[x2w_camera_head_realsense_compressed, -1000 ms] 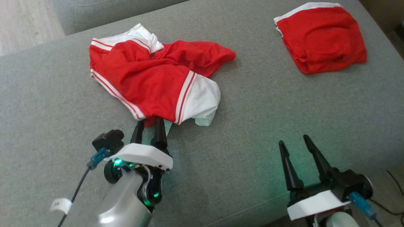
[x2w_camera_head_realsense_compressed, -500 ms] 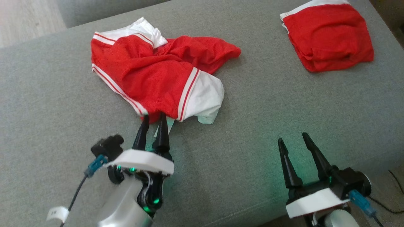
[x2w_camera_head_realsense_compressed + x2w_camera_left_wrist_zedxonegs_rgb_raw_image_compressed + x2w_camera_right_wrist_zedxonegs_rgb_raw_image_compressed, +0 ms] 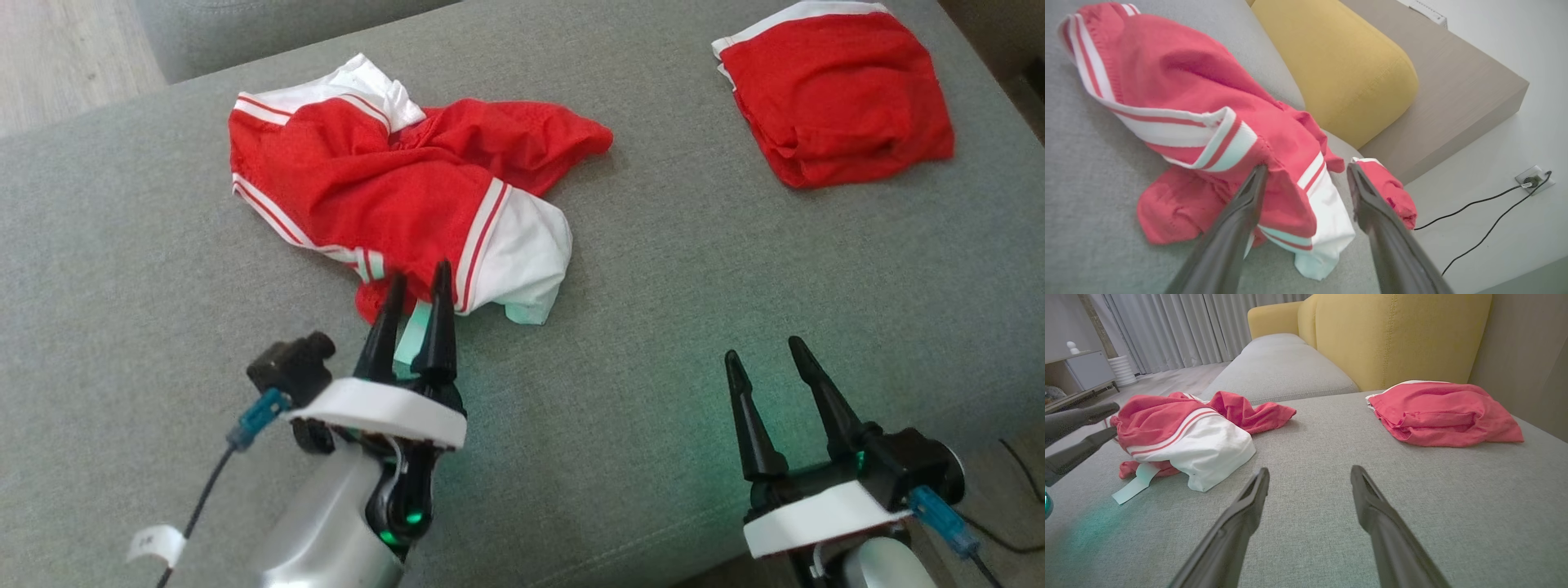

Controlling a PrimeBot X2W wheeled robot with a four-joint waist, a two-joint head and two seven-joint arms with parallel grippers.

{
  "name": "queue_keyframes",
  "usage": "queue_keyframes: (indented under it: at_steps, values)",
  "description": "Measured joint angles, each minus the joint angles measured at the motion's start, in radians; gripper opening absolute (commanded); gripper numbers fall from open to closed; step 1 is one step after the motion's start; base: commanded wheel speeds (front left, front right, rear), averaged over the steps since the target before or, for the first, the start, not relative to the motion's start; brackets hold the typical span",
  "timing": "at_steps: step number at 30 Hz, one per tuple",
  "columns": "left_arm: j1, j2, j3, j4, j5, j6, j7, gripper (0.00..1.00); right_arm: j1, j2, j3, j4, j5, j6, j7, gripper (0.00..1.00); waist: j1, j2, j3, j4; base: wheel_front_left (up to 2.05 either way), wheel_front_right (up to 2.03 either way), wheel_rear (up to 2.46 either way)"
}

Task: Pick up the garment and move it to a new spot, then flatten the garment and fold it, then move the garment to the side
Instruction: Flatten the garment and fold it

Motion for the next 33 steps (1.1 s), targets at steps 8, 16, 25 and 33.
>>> queue_keyframes:
  at_steps: [8, 16, 25, 33]
  values:
    - [0.001, 0.0, -0.012, 0.092, 0.004, 0.061, 0.0, 1.0, 0.0, 0.0, 0.002, 0.001, 0.008, 0.0, 0.0, 1.0, 0.0, 0.0, 0.007, -0.005, 0.0, 0.0, 0.0]
    - [-0.065, 0.0, 0.012, 0.043, 0.049, 0.041, 0.0, 0.0, 0.0, 0.001, 0.007, 0.01, 0.018, 0.0, 0.0, 1.0, 0.0002, 0.0, 0.0, -0.01, 0.0, 0.0, 0.0]
    - [-0.292, 0.0, -0.131, 0.032, 0.072, 0.006, 0.0, 0.0, 0.0, 0.001, 0.041, 0.021, 0.035, 0.0, 0.0, 1.0, 0.0001, 0.0, -0.053, -0.036, 0.0, 0.0, 0.0]
    - [-0.717, -0.016, -0.11, 0.111, 0.095, -0.007, 0.0, 0.0, 0.015, 0.001, 0.061, 0.033, 0.04, 0.0, 0.0, 1.0, -0.0001, 0.0, -0.121, -0.078, 0.0, 0.0, 0.0]
